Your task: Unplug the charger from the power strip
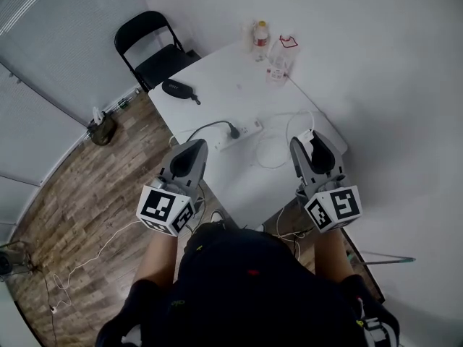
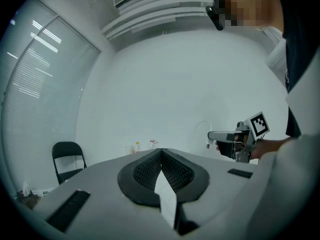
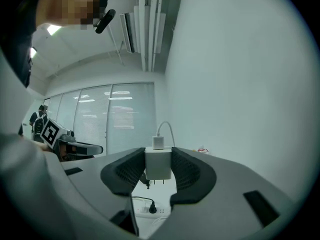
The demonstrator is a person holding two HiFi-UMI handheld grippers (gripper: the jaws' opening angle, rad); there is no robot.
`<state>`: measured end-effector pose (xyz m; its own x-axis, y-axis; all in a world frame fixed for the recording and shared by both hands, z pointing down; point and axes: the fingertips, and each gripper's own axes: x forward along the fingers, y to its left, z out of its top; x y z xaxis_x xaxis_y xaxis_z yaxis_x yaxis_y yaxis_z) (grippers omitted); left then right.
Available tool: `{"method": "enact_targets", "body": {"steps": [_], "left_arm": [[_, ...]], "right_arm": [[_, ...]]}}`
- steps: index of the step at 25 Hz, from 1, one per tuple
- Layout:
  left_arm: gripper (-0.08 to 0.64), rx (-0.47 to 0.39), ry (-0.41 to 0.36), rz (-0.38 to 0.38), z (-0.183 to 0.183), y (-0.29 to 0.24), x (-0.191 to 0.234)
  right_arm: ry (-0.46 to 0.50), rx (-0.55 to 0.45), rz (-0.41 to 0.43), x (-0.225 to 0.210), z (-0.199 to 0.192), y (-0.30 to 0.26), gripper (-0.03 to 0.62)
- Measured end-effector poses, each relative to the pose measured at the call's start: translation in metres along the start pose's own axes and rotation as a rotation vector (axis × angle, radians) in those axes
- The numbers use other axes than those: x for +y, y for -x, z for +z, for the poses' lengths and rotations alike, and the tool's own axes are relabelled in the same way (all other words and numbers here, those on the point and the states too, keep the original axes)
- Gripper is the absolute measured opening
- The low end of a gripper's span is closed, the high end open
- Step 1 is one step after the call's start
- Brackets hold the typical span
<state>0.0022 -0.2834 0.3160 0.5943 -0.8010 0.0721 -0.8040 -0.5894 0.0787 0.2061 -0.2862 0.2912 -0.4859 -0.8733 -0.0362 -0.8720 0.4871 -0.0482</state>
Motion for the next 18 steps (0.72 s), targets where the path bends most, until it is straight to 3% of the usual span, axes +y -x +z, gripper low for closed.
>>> {"method": "enact_targets", "body": {"steps": [18], "left_arm": [[0.02, -0.006, -0.017, -0.012, 0.0018, -0.0013, 0.003]], "right_arm": [[0.029, 0.005, 0.006, 0.0095, 0.0024, -0.0062, 0.172]]}}
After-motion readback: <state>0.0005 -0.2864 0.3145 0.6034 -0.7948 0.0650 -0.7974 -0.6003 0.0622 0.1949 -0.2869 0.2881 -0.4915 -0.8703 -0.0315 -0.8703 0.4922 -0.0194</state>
